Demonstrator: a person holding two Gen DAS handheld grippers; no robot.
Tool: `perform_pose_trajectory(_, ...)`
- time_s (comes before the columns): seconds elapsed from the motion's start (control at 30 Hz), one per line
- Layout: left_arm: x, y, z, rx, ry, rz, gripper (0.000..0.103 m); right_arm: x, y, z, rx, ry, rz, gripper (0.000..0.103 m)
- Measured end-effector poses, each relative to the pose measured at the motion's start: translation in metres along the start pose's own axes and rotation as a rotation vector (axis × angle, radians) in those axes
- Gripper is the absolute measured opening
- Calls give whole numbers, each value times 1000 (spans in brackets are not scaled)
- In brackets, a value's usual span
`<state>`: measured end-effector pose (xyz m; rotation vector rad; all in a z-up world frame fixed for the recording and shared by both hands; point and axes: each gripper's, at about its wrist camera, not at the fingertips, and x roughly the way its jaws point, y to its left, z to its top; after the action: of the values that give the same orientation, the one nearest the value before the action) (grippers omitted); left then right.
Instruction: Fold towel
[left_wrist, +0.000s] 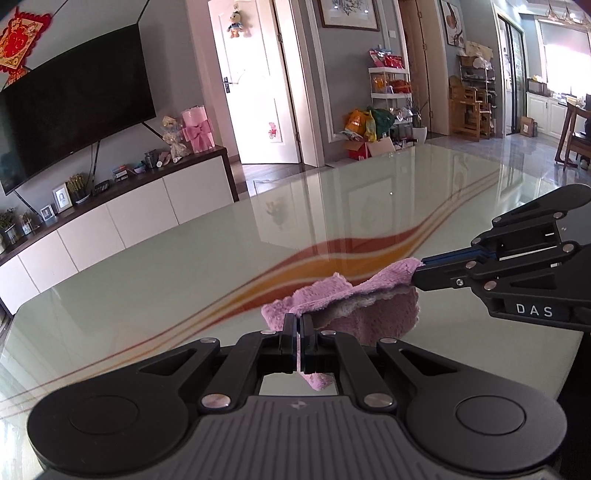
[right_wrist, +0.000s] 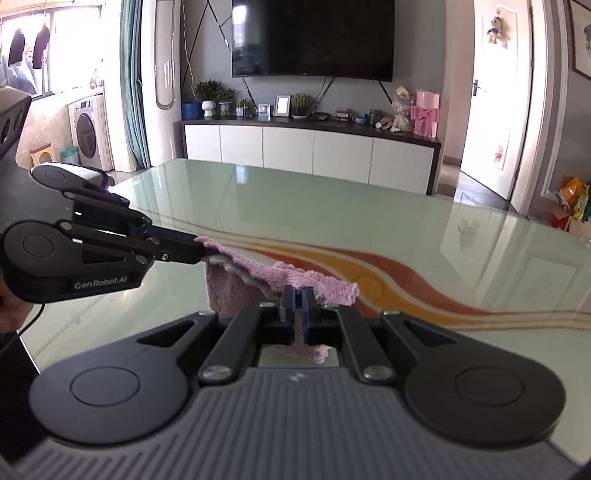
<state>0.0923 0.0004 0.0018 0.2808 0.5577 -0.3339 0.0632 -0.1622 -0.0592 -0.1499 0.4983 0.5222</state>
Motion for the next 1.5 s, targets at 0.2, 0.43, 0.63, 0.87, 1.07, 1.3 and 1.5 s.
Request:
perform_pose_trajectory(0.2, -18, -2, 6, 4, -37, 2, 1, -19, 2, 4, -5, -35, 18, 4)
perform_pose_trajectory(0.43, -42, -14, -4, 16, -40, -12, 1, -43, 8, -9, 0, -30, 37, 4)
perform_pose_trajectory(0.63, -61, -30, -25, 10, -19, -40, 2, -67, 17, -27, -2, -11, 46, 4)
perform_pose_trajectory(0.87, -82, -45, -38, 26, -19, -63, 2, -96, 24, -35, -3, -24, 57, 4)
perform_pose_trajectory(1.07, -83, -46, -31, 35, -41, -62, 2, -97, 20, -27, 0, -44, 34, 4)
perform_pose_trajectory(1.3, -66, -46, -20, 38, -39, -77, 2, -87, 8, -24, 37, -30, 15, 4)
perform_pose_trajectory(1.5, -46, -48, -11, 52, -30, -84, 2, -73, -3, -22, 89, -14, 5, 4)
